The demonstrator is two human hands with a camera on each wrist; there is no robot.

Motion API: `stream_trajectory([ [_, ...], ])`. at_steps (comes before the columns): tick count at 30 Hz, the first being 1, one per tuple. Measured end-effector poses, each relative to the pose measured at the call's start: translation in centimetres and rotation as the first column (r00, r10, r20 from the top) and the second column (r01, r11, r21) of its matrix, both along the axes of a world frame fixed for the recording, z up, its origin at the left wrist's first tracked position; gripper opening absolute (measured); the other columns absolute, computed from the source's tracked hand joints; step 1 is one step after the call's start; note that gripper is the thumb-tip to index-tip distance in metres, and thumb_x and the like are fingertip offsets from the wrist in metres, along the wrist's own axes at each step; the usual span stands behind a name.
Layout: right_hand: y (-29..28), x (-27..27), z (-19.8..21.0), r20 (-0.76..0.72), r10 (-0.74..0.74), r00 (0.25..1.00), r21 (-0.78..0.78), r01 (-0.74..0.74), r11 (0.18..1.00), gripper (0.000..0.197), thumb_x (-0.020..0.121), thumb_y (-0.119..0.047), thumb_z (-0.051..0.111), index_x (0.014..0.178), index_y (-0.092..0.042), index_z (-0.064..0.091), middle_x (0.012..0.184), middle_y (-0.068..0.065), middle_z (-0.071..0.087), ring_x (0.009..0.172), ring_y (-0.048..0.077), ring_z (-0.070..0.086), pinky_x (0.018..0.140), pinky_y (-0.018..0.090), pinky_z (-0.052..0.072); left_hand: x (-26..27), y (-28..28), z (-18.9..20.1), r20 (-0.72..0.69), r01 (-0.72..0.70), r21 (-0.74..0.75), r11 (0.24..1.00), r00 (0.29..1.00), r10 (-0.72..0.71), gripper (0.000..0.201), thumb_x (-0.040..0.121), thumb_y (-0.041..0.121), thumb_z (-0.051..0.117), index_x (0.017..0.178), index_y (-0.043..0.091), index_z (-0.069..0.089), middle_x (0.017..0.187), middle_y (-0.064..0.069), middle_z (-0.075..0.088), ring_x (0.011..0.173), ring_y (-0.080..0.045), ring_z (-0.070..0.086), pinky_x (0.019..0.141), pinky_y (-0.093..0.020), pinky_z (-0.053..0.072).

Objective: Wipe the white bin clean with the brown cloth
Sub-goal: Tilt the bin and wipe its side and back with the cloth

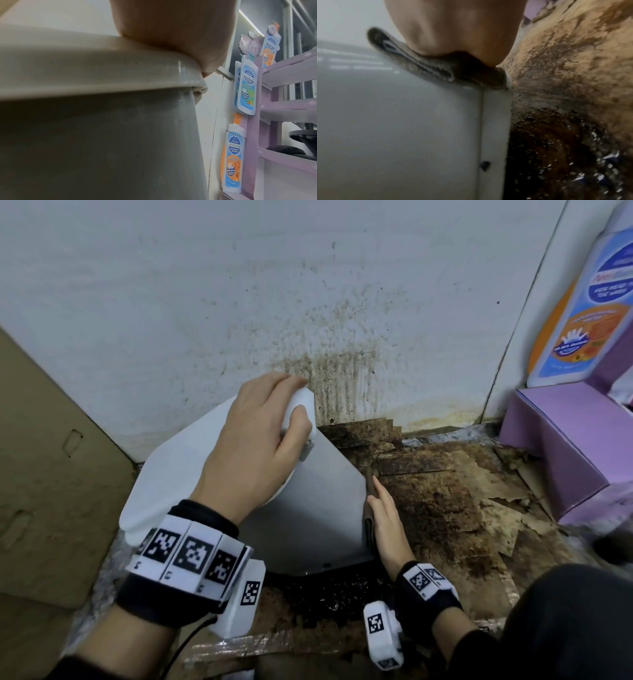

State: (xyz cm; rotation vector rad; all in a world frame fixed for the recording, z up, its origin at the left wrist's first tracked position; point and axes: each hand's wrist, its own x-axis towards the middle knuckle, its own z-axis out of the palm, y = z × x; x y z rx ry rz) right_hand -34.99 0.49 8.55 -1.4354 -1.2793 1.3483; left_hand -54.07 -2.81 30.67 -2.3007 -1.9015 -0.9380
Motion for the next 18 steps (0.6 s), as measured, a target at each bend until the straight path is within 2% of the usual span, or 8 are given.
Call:
stream_trajectory([
  [3, 0.1, -0.1, 0.2, -0.022, -0.042, 0.999, -0.016, 0.042, 0.999, 0.054, 0.099, -0.044, 0.040, 0.154, -0.042, 0.040, 0.159, -0.013, 0.042, 0.146, 0.011, 0.040, 0.122, 0.046, 0.032, 0.5, 0.0, 0.0, -0.010, 0.004, -0.006, 1.000, 1.000, -0.004, 0.047, 0.104, 0.032, 0.034, 0.144, 0.013, 0.051, 0.145, 0.001, 0.048, 0.137, -0.012, 0.035, 0.112, -0.021, 0.025],
  [6, -0.4, -0.7, 1.9, -0.026, -0.096, 0.995, 0.009, 0.096, 0.995, 0.046, 0.108, -0.030, 0.038, 0.153, -0.036, 0.044, 0.146, -0.007, 0.056, 0.134, 0.014, 0.052, 0.113, 0.038, 0.043, 0.3, 0.0, 0.1, -0.013, -0.012, -0.008, 1.000, 1.000, 0.012, 0.048, 0.104, 0.033, 0.033, 0.145, 0.015, 0.050, 0.146, 0.001, 0.048, 0.138, -0.013, 0.035, 0.114, -0.025, 0.026],
  [7, -0.7, -1.1, 2.9, -0.032, -0.106, 0.994, 0.036, 0.107, 0.994, 0.044, 0.109, -0.028, 0.037, 0.151, -0.035, 0.045, 0.139, -0.006, 0.060, 0.127, 0.009, 0.056, 0.106, 0.031, 0.046, 0.2, 0.1, 0.1, -0.018, -0.016, -0.006, 1.000, 1.000, 0.016, 0.047, 0.104, 0.032, 0.033, 0.144, 0.015, 0.050, 0.146, 0.000, 0.048, 0.138, -0.013, 0.036, 0.113, -0.025, 0.026],
  [9, -1.2, -2.3, 5.2, -0.065, -0.110, 0.992, 0.104, 0.116, 0.988, 0.040, 0.110, -0.024, 0.036, 0.147, -0.033, 0.048, 0.119, -0.010, 0.065, 0.100, -0.012, 0.061, 0.083, 0.009, 0.047, 0.1, 0.1, 0.1, -0.027, -0.022, -0.001, 1.000, 0.999, 0.022, 0.047, 0.104, 0.032, 0.033, 0.144, 0.014, 0.050, 0.145, -0.001, 0.049, 0.137, -0.014, 0.036, 0.112, -0.023, 0.025],
  [10, -1.5, -2.9, 6.5, -0.093, -0.107, 0.990, 0.131, 0.118, 0.984, 0.038, 0.111, -0.023, 0.035, 0.145, -0.031, 0.048, 0.110, -0.013, 0.065, 0.089, -0.016, 0.060, 0.074, 0.005, 0.046, 0.1, 0.1, 0.1, -0.026, -0.021, 0.002, 1.000, 0.999, 0.022, 0.047, 0.104, 0.031, 0.033, 0.144, 0.014, 0.050, 0.145, -0.001, 0.049, 0.137, -0.014, 0.037, 0.112, -0.022, 0.024],
  [12, -1.7, -4.3, 9.1, -0.197, -0.093, 0.976, 0.163, 0.126, 0.978, 0.037, 0.111, -0.022, 0.035, 0.145, -0.027, 0.050, 0.109, -0.013, 0.067, 0.091, -0.012, 0.063, 0.081, 0.013, 0.049, 0.2, 0.1, 0.1, -0.020, -0.019, 0.009, 1.000, 1.000, 0.019, 0.047, 0.104, 0.031, 0.034, 0.144, 0.013, 0.051, 0.145, -0.002, 0.049, 0.136, -0.014, 0.037, 0.111, -0.020, 0.023],
  [15, -1.8, -5.7, 13.4, -0.407, -0.044, 0.912, 0.168, 0.122, 0.978, 0.037, 0.111, -0.022, 0.035, 0.141, -0.029, 0.055, 0.124, -0.007, 0.070, 0.114, 0.006, 0.066, 0.103, 0.039, 0.054, 0.8, 0.0, -0.1, -0.012, -0.003, 0.005, 1.000, 1.000, 0.003, 0.048, 0.104, 0.032, 0.036, 0.146, 0.012, 0.050, 0.146, -0.002, 0.048, 0.137, -0.012, 0.036, 0.113, -0.018, 0.022],
  [18, -1.4, -5.7, 17.0, -0.539, 0.020, 0.842, 0.190, 0.098, 0.977, 0.038, 0.111, -0.021, 0.034, 0.140, -0.028, 0.058, 0.130, -0.003, 0.070, 0.121, 0.015, 0.066, 0.107, 0.046, 0.052, 1.7, -0.1, -0.3, -0.030, 0.015, -0.012, 1.000, 0.999, -0.015, 0.052, 0.105, 0.035, 0.033, 0.149, 0.011, 0.046, 0.149, -0.002, 0.047, 0.139, -0.013, 0.036, 0.118, -0.027, 0.027],
])
